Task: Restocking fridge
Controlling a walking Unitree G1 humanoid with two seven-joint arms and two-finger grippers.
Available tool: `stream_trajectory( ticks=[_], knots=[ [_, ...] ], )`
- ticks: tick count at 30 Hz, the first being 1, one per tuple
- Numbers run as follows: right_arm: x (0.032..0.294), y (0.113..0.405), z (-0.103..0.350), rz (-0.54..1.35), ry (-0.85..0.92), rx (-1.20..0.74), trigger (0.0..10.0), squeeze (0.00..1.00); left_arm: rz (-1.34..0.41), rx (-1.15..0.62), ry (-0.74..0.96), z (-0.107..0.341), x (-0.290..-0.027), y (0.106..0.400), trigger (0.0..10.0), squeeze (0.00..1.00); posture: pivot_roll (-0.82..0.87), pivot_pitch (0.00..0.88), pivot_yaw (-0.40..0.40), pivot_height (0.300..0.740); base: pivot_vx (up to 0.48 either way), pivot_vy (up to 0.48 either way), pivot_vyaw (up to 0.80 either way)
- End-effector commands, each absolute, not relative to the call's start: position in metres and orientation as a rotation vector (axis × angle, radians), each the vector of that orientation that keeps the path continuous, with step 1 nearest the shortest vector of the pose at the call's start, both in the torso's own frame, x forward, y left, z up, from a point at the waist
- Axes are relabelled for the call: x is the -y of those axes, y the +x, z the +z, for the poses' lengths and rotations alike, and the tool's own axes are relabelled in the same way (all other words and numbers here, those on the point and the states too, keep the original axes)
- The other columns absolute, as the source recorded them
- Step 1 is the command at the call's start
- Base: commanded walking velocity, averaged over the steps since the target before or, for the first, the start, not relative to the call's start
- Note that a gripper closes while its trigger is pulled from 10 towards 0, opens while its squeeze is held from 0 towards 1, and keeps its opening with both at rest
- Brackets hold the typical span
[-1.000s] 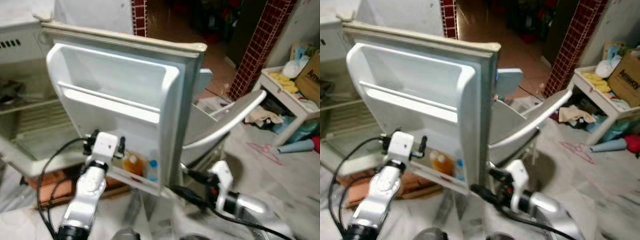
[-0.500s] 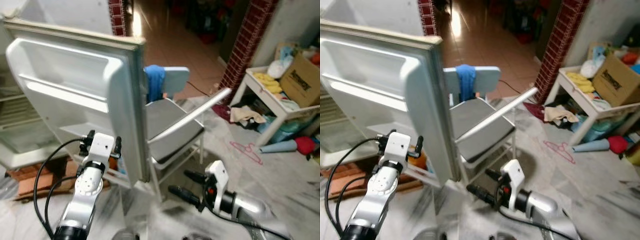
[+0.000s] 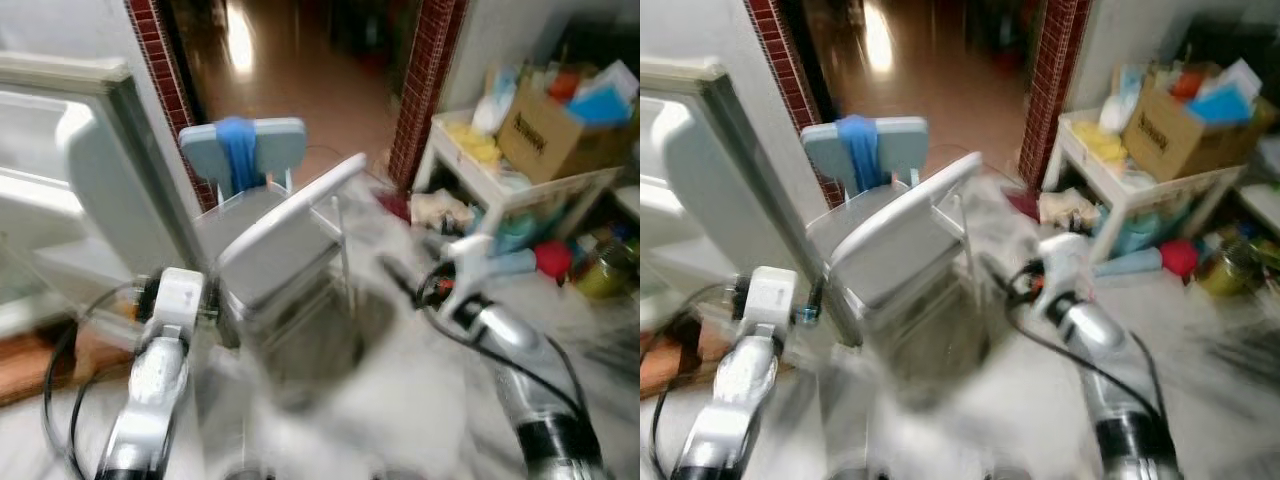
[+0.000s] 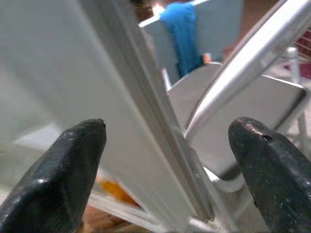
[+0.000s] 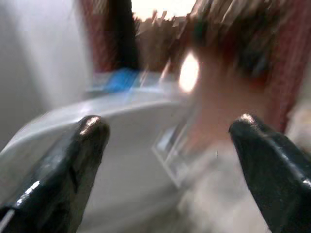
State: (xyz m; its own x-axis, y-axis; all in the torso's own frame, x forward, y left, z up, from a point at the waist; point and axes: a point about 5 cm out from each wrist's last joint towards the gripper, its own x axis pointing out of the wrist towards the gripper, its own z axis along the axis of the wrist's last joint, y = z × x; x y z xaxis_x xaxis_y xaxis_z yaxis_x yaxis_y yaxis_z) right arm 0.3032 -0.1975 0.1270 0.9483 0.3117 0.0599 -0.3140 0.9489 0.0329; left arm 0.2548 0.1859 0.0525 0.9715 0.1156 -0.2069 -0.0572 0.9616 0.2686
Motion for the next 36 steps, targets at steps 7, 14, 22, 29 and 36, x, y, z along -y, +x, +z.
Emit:
stream_trajectory(
  ticks=[7, 14, 22, 29, 36],
  knots=[
    [0.180, 0.292, 0.103, 0.301, 0.100, 0.010, 10.0, 0.00, 0.113, -0.201, 0.221, 0.058, -0.186, 0.261, 10.0, 0.00, 0.01, 0.000, 0.065, 0.740, 0.000, 0.000, 0.74],
    [0.169, 0.290, 0.100, 0.289, 0.101, 0.036, 10.0, 0.00, 0.113, -0.197, 0.211, 0.060, -0.185, 0.264, 10.0, 0.00, 0.00, 0.000, 0.065, 0.740, 0.000, 0.098, 0.73],
    [0.159, 0.282, 0.100, 0.235, 0.102, 0.071, 10.0, 0.00, 0.106, -0.191, 0.203, 0.060, -0.186, 0.262, 10.0, 0.00, 0.00, 0.000, 0.061, 0.740, 0.030, 0.365, 0.68],
    [0.155, 0.281, 0.113, 0.215, 0.120, 0.121, 10.0, 0.00, 0.088, -0.188, 0.185, 0.061, -0.184, 0.260, 10.0, 0.00, 0.00, 0.000, 0.062, 0.740, 0.312, 0.190, 0.66],
    [0.162, 0.283, 0.119, 0.127, 0.103, 0.151, 10.0, 0.00, 0.083, -0.199, 0.190, 0.058, -0.182, 0.258, 10.0, 0.00, 0.00, 0.000, 0.055, 0.740, 0.041, 0.000, 0.22]
  ],
)
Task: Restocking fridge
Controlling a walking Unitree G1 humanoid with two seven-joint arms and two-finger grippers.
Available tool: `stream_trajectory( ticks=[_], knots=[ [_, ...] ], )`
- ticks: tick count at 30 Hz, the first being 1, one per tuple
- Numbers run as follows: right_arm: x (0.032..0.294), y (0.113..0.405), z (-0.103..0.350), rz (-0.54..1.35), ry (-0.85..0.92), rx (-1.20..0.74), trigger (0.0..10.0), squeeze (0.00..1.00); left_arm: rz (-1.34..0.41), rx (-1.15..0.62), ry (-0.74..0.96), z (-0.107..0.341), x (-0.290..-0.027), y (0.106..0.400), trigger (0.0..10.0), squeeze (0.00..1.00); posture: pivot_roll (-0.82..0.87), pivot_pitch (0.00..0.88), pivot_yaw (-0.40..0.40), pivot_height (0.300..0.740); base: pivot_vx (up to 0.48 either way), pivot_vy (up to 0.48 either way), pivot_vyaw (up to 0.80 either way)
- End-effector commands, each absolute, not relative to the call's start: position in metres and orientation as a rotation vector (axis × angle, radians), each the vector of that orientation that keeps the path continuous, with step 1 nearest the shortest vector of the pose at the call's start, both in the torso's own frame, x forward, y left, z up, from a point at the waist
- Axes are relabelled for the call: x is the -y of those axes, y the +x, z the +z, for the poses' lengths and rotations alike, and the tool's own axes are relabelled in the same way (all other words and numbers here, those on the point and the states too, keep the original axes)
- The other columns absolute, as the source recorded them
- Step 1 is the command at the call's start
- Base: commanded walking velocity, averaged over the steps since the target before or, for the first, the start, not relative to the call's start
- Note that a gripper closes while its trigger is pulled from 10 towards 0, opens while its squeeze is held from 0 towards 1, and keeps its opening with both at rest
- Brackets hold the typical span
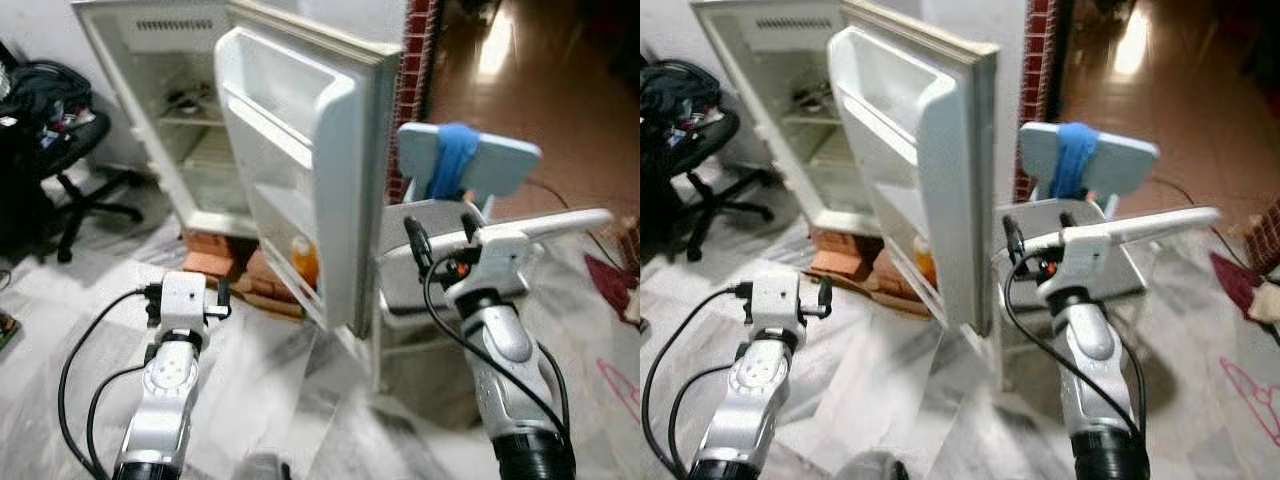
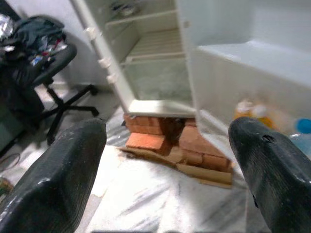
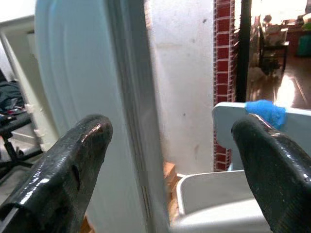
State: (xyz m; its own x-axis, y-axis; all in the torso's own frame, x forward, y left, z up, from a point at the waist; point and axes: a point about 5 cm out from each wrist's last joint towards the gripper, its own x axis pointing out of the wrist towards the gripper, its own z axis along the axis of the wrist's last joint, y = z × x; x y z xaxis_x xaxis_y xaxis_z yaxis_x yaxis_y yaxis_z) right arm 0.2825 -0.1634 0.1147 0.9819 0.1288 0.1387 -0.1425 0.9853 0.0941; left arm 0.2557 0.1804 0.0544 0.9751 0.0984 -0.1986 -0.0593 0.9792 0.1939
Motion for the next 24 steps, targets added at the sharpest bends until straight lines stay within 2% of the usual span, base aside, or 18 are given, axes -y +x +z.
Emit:
stream_trajectory(
  ticks=[1, 5, 7, 14, 19, 24],
  knots=[
    [0.163, 0.283, 0.118, 0.122, 0.104, 0.148, 10.0, 0.00, 0.083, -0.201, 0.190, 0.057, -0.182, 0.258, 10.0, 0.00, 0.00, 0.000, 0.053, 0.740, 0.000, 0.000, 0.00],
    [0.164, 0.283, 0.119, 0.098, 0.085, 0.150, 10.0, 0.00, 0.077, -0.203, 0.188, 0.056, -0.182, 0.255, 10.0, 0.00, 0.01, 0.000, 0.052, 0.740, 0.000, 0.000, 0.00],
    [0.165, 0.283, 0.120, 0.076, 0.051, 0.159, 10.0, 0.00, 0.062, -0.198, 0.177, 0.056, -0.182, 0.254, 10.0, 0.00, 0.01, 0.000, 0.053, 0.740, 0.000, 0.000, 0.73],
    [0.166, 0.285, 0.119, 0.046, 0.067, 0.157, 10.0, 0.00, 0.067, -0.197, 0.169, 0.056, -0.183, 0.255, 10.0, 0.00, 0.01, 0.000, 0.049, 0.740, 0.373, 0.000, 0.71],
    [0.171, 0.283, 0.117, 0.003, 0.044, 0.151, 10.0, 0.00, 0.070, -0.205, 0.163, 0.055, -0.182, 0.255, 10.0, 0.00, 0.00, 0.000, 0.046, 0.740, 0.446, 0.000, 0.00],
    [0.176, 0.283, 0.117, -0.037, 0.021, 0.151, 10.0, 0.00, 0.066, -0.217, 0.155, 0.052, -0.180, 0.254, 10.0, 0.00, 0.00, 0.000, 0.048, 0.740, 0.000, 0.000, 0.00]
  ],
)
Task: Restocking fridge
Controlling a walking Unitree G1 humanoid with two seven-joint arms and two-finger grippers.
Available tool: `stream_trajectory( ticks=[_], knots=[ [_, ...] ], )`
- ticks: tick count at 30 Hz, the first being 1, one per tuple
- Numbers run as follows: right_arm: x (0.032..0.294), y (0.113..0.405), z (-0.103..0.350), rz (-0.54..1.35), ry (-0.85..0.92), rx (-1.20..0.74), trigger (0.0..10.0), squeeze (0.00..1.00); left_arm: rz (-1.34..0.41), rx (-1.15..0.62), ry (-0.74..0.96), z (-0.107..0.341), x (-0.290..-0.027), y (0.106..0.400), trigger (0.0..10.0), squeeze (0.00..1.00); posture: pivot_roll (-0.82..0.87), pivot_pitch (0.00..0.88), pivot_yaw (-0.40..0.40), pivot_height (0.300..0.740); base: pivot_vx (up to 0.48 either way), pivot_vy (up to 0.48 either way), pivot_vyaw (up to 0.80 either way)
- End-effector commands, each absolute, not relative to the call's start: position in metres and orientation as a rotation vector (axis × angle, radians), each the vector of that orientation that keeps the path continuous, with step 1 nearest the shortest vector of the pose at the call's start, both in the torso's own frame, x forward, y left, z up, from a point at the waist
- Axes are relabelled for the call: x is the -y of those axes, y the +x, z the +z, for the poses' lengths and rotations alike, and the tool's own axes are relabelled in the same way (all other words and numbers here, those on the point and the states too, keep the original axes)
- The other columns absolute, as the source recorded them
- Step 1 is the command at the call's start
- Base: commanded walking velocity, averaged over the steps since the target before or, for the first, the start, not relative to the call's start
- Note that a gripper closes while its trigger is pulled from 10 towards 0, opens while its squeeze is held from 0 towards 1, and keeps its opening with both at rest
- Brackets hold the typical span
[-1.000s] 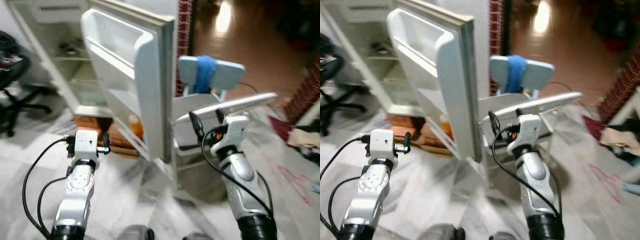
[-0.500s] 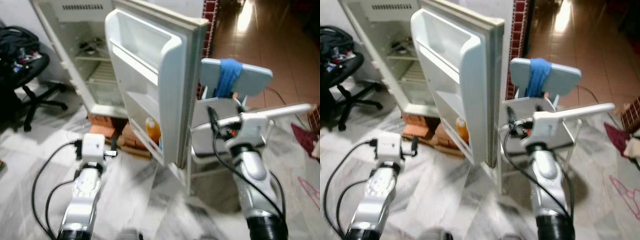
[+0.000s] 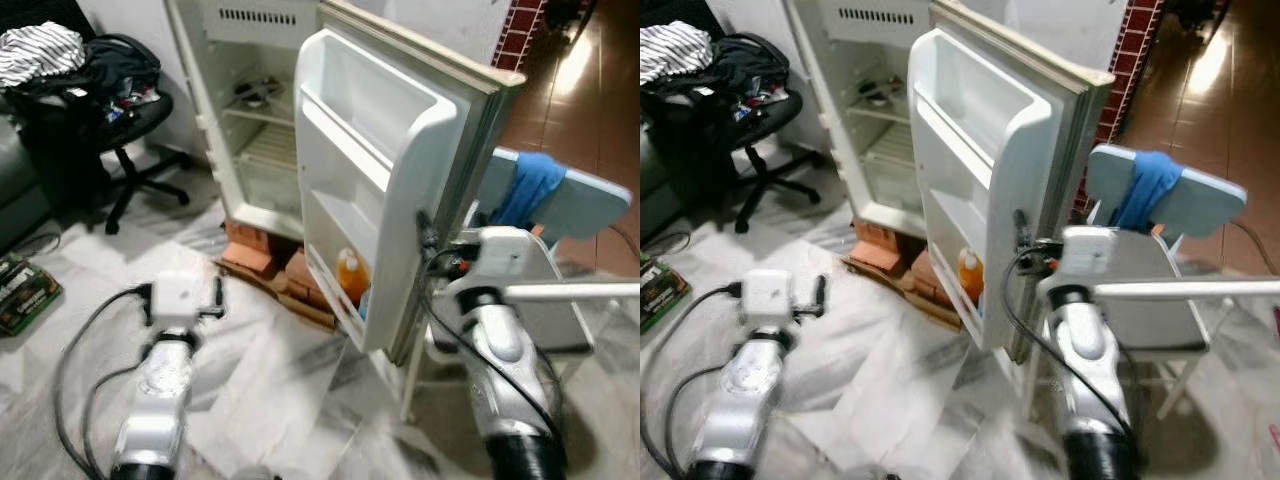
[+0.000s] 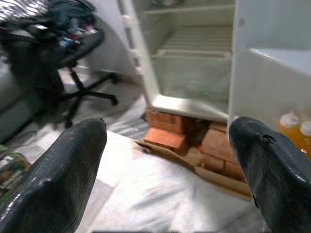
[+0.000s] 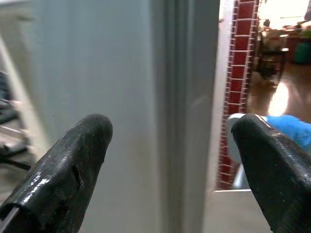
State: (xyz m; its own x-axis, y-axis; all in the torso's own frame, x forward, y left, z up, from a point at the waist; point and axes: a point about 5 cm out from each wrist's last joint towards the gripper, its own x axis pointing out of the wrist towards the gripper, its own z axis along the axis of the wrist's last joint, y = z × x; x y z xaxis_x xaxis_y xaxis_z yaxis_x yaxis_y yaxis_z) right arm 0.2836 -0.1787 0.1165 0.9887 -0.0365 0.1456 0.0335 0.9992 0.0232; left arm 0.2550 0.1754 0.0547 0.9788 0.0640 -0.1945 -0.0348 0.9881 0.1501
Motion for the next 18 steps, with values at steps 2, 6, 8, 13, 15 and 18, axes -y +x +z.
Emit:
stream_trajectory(
  ticks=[2, 6, 8, 13, 15, 18],
  knots=[
    [0.177, 0.283, 0.117, -0.044, 0.020, 0.150, 10.0, 0.00, 0.065, -0.219, 0.154, 0.052, -0.180, 0.253, 10.0, 0.00, 0.00, 0.000, 0.048, 0.740, 0.000, 0.000, 0.00],
    [0.181, 0.289, 0.119, -0.088, 0.022, 0.152, 10.0, 0.00, 0.064, -0.228, 0.153, 0.051, -0.179, 0.252, 10.0, 0.00, 0.00, 0.000, 0.049, 0.740, 0.000, 0.000, 0.00],
    [0.182, 0.292, 0.121, -0.091, 0.024, 0.156, 10.0, 0.00, 0.064, -0.230, 0.154, 0.051, -0.179, 0.252, 10.0, 0.00, 0.00, 0.000, 0.048, 0.740, 0.000, 0.000, 0.00],
    [0.179, 0.309, 0.132, -0.065, 0.061, 0.184, 10.0, 0.00, 0.058, -0.235, 0.153, 0.050, -0.179, 0.251, 10.0, 0.00, 0.01, 0.000, 0.050, 0.740, 0.000, 0.000, 0.00],
    [0.178, 0.316, 0.136, -0.062, 0.085, 0.189, 10.0, 0.00, 0.057, -0.237, 0.153, 0.050, -0.178, 0.251, 10.0, 0.00, 0.01, 0.000, 0.051, 0.740, 0.000, 0.000, 0.00],
    [0.168, 0.330, 0.143, -0.037, 0.123, 0.194, 10.0, 0.00, 0.055, -0.242, 0.155, 0.050, -0.179, 0.251, 10.0, 0.00, 0.01, 0.000, 0.052, 0.740, 0.000, 0.000, 0.00]
  ],
)
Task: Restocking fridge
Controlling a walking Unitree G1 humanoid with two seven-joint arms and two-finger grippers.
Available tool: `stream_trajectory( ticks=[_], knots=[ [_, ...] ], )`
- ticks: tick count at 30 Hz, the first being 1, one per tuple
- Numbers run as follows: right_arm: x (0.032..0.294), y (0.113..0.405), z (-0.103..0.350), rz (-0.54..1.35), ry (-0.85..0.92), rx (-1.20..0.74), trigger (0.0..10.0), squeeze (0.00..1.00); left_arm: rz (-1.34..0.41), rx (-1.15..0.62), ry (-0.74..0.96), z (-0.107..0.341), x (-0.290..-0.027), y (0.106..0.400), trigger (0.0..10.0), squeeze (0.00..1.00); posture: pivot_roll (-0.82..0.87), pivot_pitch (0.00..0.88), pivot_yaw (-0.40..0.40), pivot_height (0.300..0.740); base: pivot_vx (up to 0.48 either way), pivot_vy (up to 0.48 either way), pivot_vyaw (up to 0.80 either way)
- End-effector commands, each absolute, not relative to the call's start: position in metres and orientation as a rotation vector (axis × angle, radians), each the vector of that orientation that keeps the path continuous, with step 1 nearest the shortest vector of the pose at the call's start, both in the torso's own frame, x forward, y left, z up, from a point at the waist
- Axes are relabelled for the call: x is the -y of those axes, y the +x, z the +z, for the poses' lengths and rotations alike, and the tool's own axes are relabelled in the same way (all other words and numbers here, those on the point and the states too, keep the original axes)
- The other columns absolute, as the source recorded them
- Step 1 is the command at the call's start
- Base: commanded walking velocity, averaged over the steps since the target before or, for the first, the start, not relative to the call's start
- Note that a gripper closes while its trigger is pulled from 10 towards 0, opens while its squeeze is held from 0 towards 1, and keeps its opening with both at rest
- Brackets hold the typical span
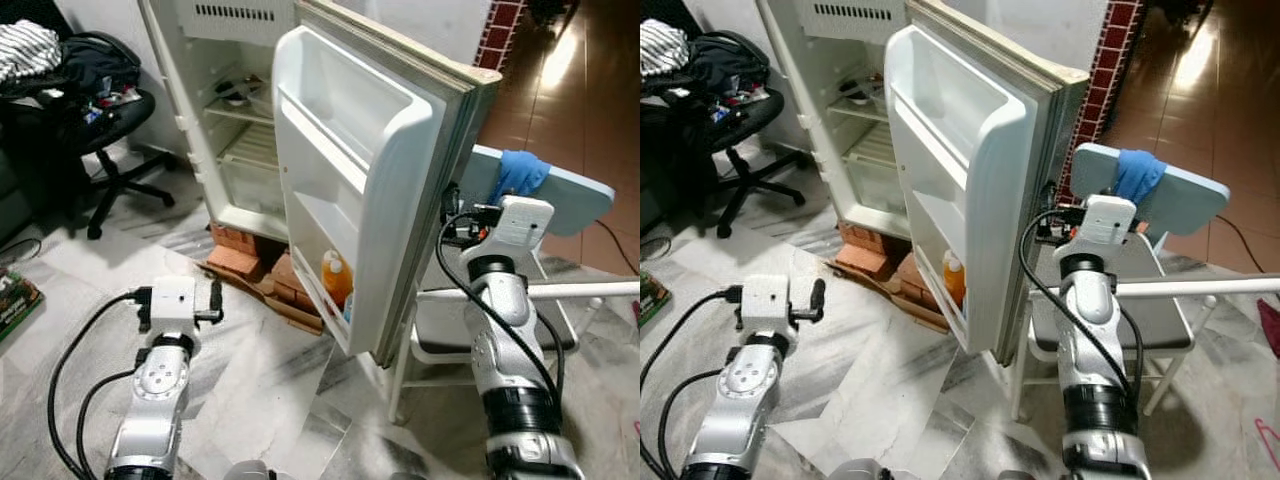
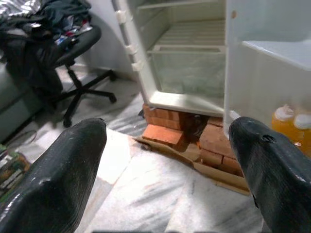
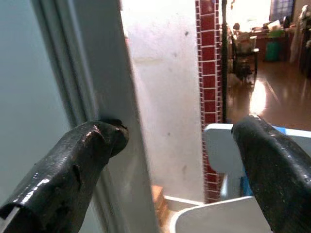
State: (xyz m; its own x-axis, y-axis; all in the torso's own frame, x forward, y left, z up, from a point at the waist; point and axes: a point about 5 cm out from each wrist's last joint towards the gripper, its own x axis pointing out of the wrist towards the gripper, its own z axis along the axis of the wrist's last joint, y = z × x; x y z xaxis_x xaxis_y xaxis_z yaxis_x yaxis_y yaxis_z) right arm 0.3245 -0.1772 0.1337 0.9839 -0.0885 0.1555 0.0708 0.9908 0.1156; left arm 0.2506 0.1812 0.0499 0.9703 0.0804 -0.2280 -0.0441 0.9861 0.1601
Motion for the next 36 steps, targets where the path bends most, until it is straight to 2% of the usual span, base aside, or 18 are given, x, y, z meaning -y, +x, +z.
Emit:
stream_trajectory(
  ticks=[1, 2, 4, 6, 7, 8, 10, 13, 15, 20, 25, 31, 36],
  knots=[
    [0.163, 0.335, 0.147, -0.023, 0.131, 0.200, 10.0, 0.00, 0.055, -0.243, 0.155, 0.050, -0.179, 0.252, 10.0, 0.00, 0.02, 0.000, 0.052, 0.740, 0.000, 0.000, 0.00],
    [0.163, 0.335, 0.147, -0.023, 0.131, 0.200, 10.0, 0.00, 0.055, -0.243, 0.155, 0.050, -0.179, 0.252, 10.0, 0.00, 0.02, 0.000, 0.052, 0.740, 0.000, 0.000, 0.00],
    [0.144, 0.346, 0.157, 0.054, 0.169, 0.218, 10.0, 0.00, 0.053, -0.246, 0.156, 0.049, -0.178, 0.251, 10.0, 0.00, 0.03, 0.000, 0.048, 0.740, 0.000, 0.000, 0.00],
    [0.136, 0.349, 0.162, 0.098, 0.188, 0.229, 10.0, 0.00, 0.052, -0.247, 0.156, 0.049, -0.178, 0.251, 10.0, 0.00, 0.03, 0.000, 0.046, 0.740, 0.000, 0.000, 0.00],
    [0.114, 0.347, 0.169, 0.285, 0.272, 0.238, 10.0, 0.00, 0.056, -0.248, 0.152, 0.049, -0.179, 0.250, 10.0, 0.00, 0.04, 0.000, 0.037, 0.740, 0.000, 0.000, 0.00],
    [0.114, 0.347, 0.169, 0.285, 0.272, 0.238, 10.0, 0.00, 0.056, -0.248, 0.152, 0.049, -0.179, 0.250, 10.0, 0.00, 0.04, 0.000, 0.037, 0.740, 0.000, 0.000, 0.00],
    [0.085, 0.324, 0.176, 0.655, 0.433, 0.230, 10.0, 0.00, 0.065, -0.253, 0.146, 0.048, -0.182, 0.246, 10.0, 0.00, 0.05, 0.000, 0.032, 0.740, 0.000, 0.000, 0.00],
    [0.082, 0.300, 0.171, 0.844, 0.522, 0.179, 10.0, 0.00, 0.067, -0.256, 0.140, 0.047, -0.182, 0.245, 10.0, 0.00, 0.04, 0.000, 0.031, 0.740, 0.000, 0.000, 0.00],
    [0.086, 0.290, 0.164, 0.900, 0.527, 0.148, 10.0, 0.00, 0.063, -0.258, 0.136, 0.047, -0.182, 0.245, 10.0, 0.00, 0.04, 0.000, 0.033, 0.740, 0.000, 0.000, 0.00],
    [0.103, 0.279, 0.137, 0.837, 0.452, 0.058, 10.0, 0.00, 0.034, -0.255, 0.125, 0.046, -0.177, 0.246, 10.0, 0.00, 0.02, 0.000, 0.041, 0.740, 0.000, 0.000, 0.00],
    [0.141, 0.267, 0.101, 0.596, 0.324, -0.062, 10.0, 0.00, -0.005, -0.232, 0.134, 0.050, -0.171, 0.251, 10.0, 0.00, 0.01, 0.000, 0.048, 0.740, 0.000, 0.000, 0.00],
    [0.151, 0.251, 0.079, 0.494, 0.285, -0.120, 10.0, 0.00, -0.006, -0.238, 0.139, 0.047, -0.172, 0.252, 10.0, 0.00, -0.01, 0.000, 0.045, 0.740, 0.000, 0.000, 0.00],
    [0.166, 0.252, 0.069, 0.214, 0.184, -0.096, 10.0, 0.00, -0.013, -0.226, 0.152, 0.049, -0.169, 0.262, 10.0, 0.00, -0.01, 0.000, 0.045, 0.740, 0.000, 0.000, 0.00]
  ],
)
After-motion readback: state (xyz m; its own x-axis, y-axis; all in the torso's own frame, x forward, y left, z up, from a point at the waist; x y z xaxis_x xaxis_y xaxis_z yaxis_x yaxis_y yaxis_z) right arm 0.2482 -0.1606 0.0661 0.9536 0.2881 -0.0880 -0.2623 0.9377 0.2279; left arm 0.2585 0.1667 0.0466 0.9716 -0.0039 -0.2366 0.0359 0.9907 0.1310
